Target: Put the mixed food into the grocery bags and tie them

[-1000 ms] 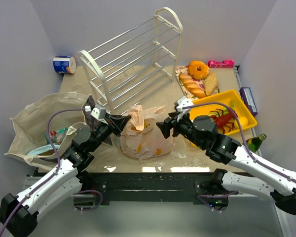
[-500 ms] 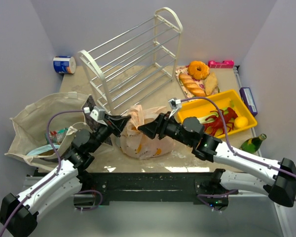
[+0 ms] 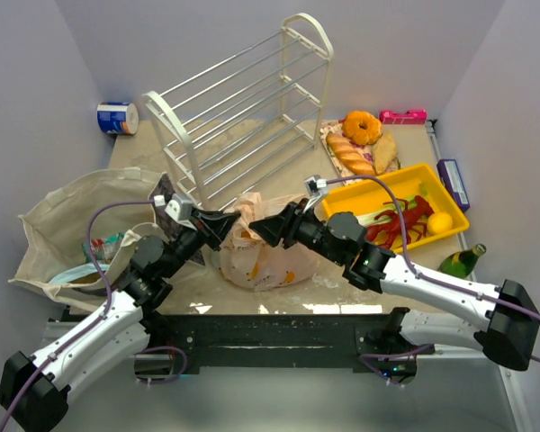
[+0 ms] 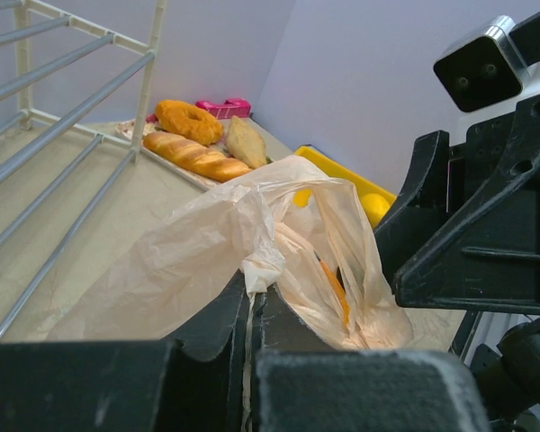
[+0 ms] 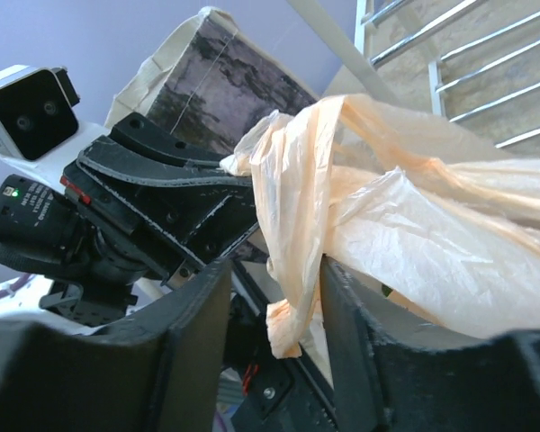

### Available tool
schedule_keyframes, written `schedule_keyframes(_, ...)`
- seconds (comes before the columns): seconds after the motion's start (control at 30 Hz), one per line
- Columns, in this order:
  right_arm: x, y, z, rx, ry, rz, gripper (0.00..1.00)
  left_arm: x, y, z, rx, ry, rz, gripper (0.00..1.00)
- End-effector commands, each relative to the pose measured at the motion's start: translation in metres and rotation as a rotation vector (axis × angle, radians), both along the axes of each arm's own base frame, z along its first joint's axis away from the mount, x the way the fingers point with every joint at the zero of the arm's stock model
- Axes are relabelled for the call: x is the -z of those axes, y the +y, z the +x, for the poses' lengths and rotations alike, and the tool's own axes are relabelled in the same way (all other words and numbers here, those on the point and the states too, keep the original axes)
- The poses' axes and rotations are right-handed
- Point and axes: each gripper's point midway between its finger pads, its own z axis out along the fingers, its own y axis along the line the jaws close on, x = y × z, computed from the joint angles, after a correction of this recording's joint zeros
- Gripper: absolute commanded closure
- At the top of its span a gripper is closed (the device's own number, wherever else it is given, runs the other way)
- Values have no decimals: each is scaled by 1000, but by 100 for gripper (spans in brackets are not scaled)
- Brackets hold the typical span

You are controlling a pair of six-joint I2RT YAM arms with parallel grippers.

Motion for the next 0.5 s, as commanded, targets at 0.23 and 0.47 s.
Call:
schedule_keyframes(0.23,-17,11,10,5,-171,-20,100,-14,0,-5,15,-37,-24,100)
schedule_keyframes(0.47,24,31,-7,-99,-159,-170,100,-20,1,-1,-4,-3,-31,100)
